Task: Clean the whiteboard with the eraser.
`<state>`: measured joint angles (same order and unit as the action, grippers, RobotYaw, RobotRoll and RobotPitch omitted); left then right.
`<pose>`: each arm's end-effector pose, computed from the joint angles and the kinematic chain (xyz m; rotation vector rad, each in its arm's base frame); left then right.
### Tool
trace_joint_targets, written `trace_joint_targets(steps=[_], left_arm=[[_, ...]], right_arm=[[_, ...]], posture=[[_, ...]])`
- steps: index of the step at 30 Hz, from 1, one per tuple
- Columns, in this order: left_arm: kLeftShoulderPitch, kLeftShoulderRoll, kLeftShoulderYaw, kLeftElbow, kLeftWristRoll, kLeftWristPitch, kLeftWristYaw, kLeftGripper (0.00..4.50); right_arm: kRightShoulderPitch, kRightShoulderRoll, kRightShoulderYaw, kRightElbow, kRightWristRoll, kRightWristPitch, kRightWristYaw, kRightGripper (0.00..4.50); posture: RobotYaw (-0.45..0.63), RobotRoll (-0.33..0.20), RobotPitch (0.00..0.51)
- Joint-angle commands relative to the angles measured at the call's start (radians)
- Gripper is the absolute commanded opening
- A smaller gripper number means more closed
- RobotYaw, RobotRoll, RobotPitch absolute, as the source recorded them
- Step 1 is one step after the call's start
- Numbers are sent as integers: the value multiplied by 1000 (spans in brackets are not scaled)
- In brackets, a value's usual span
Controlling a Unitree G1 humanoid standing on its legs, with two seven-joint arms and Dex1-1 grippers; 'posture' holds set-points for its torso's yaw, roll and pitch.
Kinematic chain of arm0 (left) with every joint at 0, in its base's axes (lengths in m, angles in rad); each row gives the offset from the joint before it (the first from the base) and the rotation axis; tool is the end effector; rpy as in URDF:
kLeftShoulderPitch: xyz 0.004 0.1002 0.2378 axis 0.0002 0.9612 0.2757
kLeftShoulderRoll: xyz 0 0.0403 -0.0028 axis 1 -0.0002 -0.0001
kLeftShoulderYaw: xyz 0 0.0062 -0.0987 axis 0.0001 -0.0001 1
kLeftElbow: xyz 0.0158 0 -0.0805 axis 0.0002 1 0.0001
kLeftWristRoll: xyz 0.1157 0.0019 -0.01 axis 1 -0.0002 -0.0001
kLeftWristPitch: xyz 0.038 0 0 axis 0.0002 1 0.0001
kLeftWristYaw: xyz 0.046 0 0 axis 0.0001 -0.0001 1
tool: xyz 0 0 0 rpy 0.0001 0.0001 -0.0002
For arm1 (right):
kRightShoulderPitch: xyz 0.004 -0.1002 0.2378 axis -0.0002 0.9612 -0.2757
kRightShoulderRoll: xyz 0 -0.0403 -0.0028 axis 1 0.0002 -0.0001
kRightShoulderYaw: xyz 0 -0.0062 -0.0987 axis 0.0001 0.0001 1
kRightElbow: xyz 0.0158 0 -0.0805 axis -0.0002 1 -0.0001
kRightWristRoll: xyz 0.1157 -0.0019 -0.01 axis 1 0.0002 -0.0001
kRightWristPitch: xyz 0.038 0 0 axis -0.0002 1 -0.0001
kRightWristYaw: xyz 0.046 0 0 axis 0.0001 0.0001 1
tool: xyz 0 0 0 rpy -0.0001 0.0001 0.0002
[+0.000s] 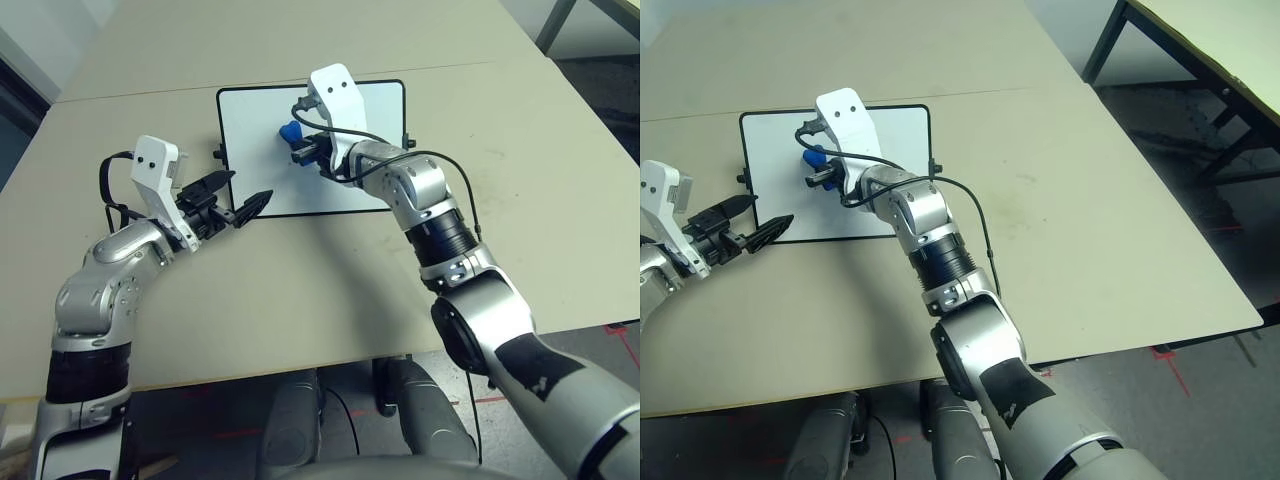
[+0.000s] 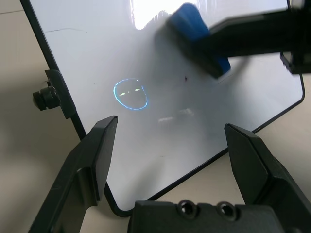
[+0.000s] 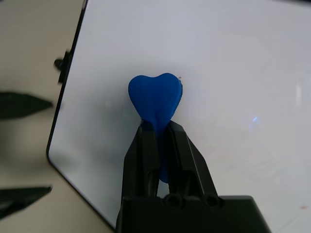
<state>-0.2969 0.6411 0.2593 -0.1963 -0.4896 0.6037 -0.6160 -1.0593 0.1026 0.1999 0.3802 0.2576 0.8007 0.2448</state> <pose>0.2473 0.2663 0.1899 0.1143 0.0448 -0.5184 0.3193 0.0012 0.2250 -0.0726 0.2178 0.8254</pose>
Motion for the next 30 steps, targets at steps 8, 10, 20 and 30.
trace_joint_targets(steps=[8,10,20,30], left_arm=[[10,-11,-11,-2,-1,2,2,4500],[10,-12,-10,0,0,1,1,4500],[10,-13,-9,-3,-1,1,2,4500],[5,-17,-14,-5,0,3,5,4500]], right_arm=[[31,95,24,36,5,-3,-2,97],[-20,97,-16,96,8,-60,-16,97],[-84,122,-47,210,15,-144,2,96],[72,108,82,25,16,-3,20,96]], posture=[[221,0,241],[222,0,241],[226,0,239],[224,0,239]])
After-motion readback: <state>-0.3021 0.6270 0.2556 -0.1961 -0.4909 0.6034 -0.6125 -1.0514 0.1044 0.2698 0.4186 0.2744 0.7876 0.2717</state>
